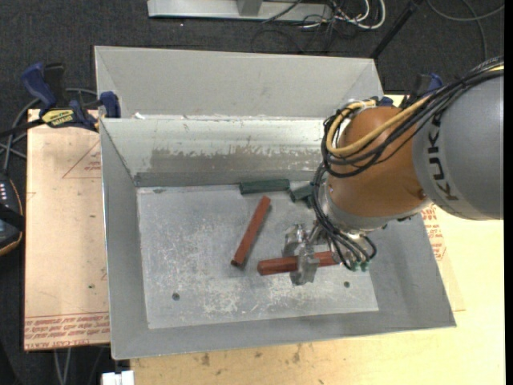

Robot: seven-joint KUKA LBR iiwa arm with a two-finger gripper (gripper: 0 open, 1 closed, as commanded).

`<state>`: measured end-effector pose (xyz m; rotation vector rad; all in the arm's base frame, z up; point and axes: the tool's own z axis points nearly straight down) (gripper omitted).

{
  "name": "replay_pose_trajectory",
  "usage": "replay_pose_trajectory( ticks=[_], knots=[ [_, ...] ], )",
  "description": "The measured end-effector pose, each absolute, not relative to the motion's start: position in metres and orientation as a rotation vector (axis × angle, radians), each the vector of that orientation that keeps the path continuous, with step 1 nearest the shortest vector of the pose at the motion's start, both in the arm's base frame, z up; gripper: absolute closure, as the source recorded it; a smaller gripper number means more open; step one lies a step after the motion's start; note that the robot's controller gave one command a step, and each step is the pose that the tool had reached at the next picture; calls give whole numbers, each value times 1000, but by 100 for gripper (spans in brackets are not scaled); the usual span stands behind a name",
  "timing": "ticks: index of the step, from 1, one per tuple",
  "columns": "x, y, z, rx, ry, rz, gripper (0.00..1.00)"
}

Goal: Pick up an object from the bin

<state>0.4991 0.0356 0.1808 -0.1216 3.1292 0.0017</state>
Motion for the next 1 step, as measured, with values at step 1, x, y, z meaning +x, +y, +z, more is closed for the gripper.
replay_pose_trajectory(
  ticks=[1],
  knots=[
    [493,45,242,-183,3127,2,100]
  ],
)
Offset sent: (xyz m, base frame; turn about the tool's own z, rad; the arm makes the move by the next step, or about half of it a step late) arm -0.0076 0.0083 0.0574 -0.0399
